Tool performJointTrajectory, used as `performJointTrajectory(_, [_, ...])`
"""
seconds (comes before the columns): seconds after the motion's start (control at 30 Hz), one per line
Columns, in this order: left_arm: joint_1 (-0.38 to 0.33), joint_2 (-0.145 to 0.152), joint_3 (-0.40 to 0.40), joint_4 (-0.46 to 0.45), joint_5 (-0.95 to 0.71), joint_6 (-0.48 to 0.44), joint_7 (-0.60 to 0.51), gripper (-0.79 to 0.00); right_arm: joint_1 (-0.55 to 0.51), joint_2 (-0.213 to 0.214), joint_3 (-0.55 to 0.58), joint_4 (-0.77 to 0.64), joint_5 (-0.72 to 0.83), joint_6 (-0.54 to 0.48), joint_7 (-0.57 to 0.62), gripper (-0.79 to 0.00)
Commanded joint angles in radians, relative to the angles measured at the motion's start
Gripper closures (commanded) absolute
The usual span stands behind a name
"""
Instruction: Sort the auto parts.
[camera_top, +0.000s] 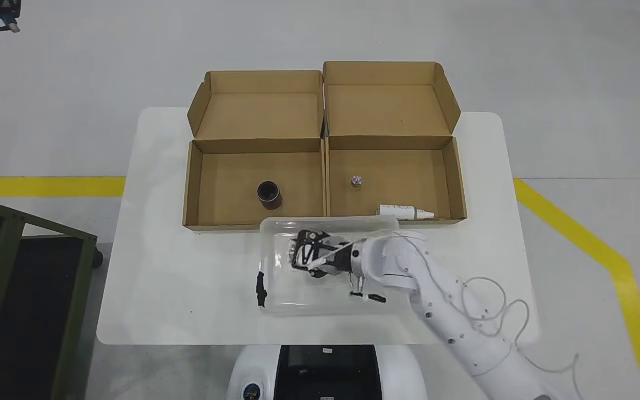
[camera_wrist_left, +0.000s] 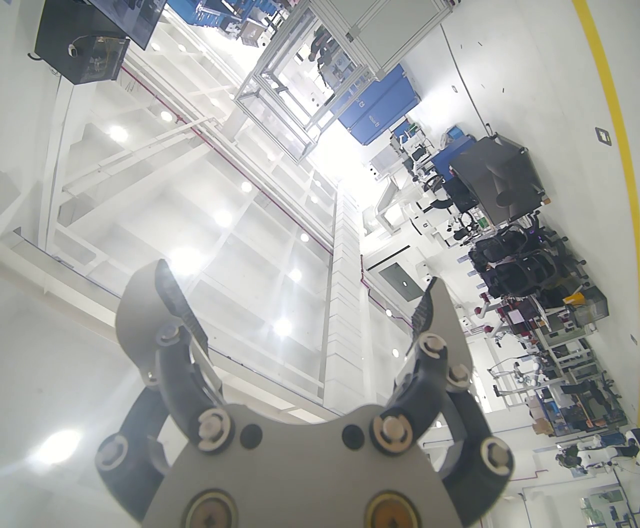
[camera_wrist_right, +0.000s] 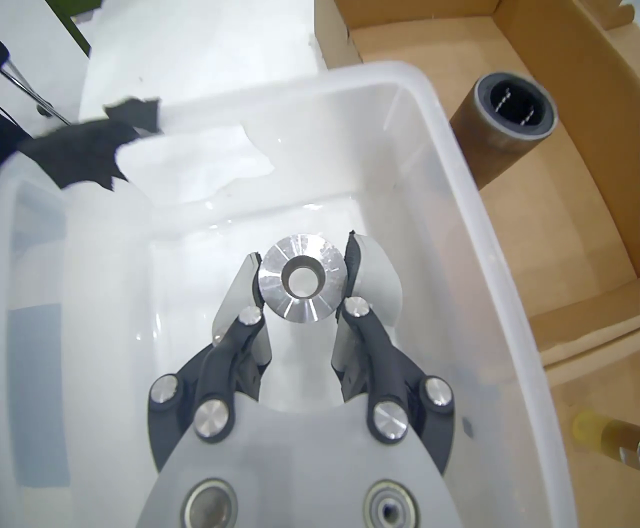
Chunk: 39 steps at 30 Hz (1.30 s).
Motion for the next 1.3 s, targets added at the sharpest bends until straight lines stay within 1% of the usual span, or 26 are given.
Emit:
performJointTrajectory(0.0, [0.000,0.000,0.000,0.000,0.000,0.000,0.000,-0.785,-0.018,0.005,0.023,-0.029,0.040,-0.008,-0.017,0.000])
performJointTrajectory(0.1, [0.000,0.000,0.000,0.000,0.000,0.000,0.000,-0.785,-0.044,0.012,0.051,-0.081,0.100,-0.022,-0.039,0.000])
performJointTrajectory(0.17, [0.000,0.000,0.000,0.000,0.000,0.000,0.000,-0.785,-0.062,0.014,0.067,-0.109,0.152,-0.006,-0.057,0.000])
performJointTrajectory(0.3, [0.000,0.000,0.000,0.000,0.000,0.000,0.000,-0.785,-0.100,0.015,0.097,-0.147,0.334,0.041,-0.091,0.000])
performJointTrajectory(0.33, [0.000,0.000,0.000,0.000,0.000,0.000,0.000,-0.785,-0.108,0.015,0.101,-0.154,0.384,0.038,-0.104,0.000])
performJointTrajectory(0.47, [0.000,0.000,0.000,0.000,0.000,0.000,0.000,-0.785,-0.130,0.017,0.117,-0.182,0.500,0.028,-0.127,0.000])
performJointTrajectory(0.63, [0.000,0.000,0.000,0.000,0.000,0.000,0.000,-0.785,-0.154,0.020,0.145,-0.200,0.613,-0.021,-0.222,0.000])
performJointTrajectory(0.73, [0.000,0.000,0.000,0.000,0.000,0.000,0.000,-0.785,-0.162,0.024,0.166,-0.211,0.625,-0.034,-0.242,0.000])
performJointTrajectory(0.9, [0.000,0.000,0.000,0.000,0.000,0.000,0.000,-0.785,-0.158,0.024,0.177,-0.207,0.630,-0.014,-0.259,0.000])
performJointTrajectory(1.1, [0.000,0.000,0.000,0.000,0.000,0.000,0.000,-0.785,-0.135,0.021,0.176,-0.203,0.586,0.018,-0.285,0.000])
performJointTrajectory(1.27, [0.000,0.000,0.000,0.000,0.000,0.000,0.000,-0.785,-0.118,0.020,0.169,-0.202,0.550,0.044,-0.273,0.000])
